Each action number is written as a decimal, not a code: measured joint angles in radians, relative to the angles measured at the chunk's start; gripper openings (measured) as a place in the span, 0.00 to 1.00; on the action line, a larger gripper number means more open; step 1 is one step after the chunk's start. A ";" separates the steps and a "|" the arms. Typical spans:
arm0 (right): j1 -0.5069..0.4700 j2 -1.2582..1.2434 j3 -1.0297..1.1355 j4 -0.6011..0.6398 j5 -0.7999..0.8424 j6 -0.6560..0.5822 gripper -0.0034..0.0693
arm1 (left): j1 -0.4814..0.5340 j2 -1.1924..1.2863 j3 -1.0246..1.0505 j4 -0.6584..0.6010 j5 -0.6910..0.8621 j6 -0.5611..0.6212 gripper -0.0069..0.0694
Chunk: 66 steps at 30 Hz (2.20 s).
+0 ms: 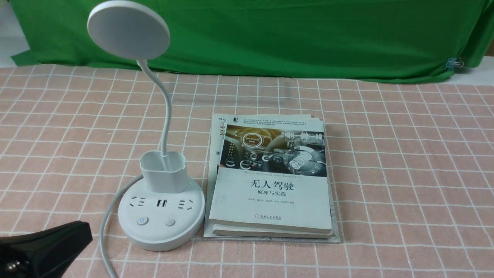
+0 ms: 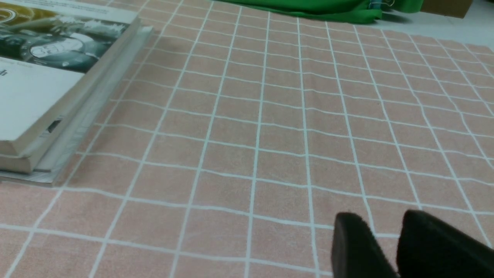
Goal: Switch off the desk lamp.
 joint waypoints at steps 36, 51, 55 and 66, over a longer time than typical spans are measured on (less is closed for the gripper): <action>0.000 0.000 0.000 0.000 0.000 0.000 0.38 | 0.450 -0.362 0.337 0.063 -0.065 -0.033 0.10; 0.000 0.000 0.000 0.000 0.000 0.000 0.38 | 0.449 -0.362 0.337 0.064 -0.057 -0.045 0.10; 0.000 0.000 0.000 0.000 0.000 0.000 0.38 | 0.449 -0.362 0.337 0.064 -0.057 -0.045 0.10; 0.000 0.000 0.000 0.000 0.000 0.000 0.38 | 0.449 -0.362 0.337 0.065 -0.057 -0.045 0.10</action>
